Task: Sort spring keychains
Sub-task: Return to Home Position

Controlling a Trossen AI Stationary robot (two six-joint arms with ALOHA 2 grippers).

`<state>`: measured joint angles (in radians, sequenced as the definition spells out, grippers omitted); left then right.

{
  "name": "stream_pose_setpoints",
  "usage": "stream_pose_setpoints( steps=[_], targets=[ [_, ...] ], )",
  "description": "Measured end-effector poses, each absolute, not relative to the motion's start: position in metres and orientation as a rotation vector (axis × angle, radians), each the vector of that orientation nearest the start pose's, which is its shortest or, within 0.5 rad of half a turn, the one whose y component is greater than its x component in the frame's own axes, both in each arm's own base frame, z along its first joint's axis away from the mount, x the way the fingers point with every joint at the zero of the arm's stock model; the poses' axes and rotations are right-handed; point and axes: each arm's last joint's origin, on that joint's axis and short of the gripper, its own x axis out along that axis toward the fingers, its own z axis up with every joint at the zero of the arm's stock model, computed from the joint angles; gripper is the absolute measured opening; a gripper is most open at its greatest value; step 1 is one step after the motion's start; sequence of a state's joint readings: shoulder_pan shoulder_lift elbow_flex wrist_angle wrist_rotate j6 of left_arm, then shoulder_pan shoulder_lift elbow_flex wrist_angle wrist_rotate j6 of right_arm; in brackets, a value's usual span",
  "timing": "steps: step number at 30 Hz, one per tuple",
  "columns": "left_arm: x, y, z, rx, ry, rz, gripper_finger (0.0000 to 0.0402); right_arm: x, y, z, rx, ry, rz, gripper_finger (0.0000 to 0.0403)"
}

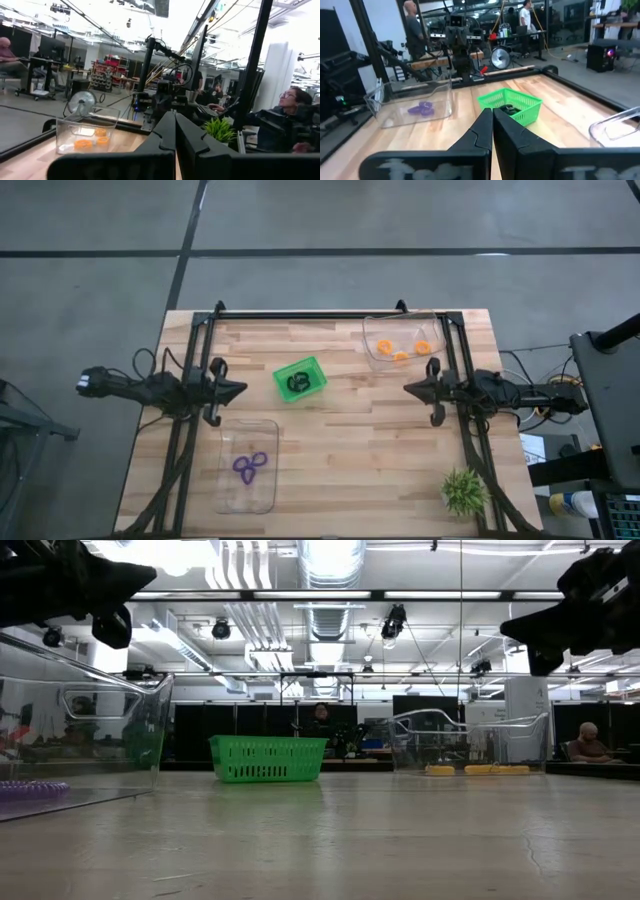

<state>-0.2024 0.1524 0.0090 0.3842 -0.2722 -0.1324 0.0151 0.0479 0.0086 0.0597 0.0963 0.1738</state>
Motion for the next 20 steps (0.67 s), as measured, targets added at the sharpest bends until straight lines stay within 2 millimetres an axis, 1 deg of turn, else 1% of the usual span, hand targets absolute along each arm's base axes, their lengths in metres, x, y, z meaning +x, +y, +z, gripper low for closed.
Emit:
stream_pose_setpoints(
  steps=[6,20],
  targets=[
    [0.1034,-0.0131,0.1864,-0.207,-0.195,0.063,0.0000,0.1001,-0.0013,0.1682,0.099,-0.022,-0.081,0.0009],
    [0.1038,-0.0131,0.1840,-0.205,-0.173,0.065,0.0000,0.1001,-0.0013,0.1681,0.106,-0.021,-0.081,0.0008]
  ],
)
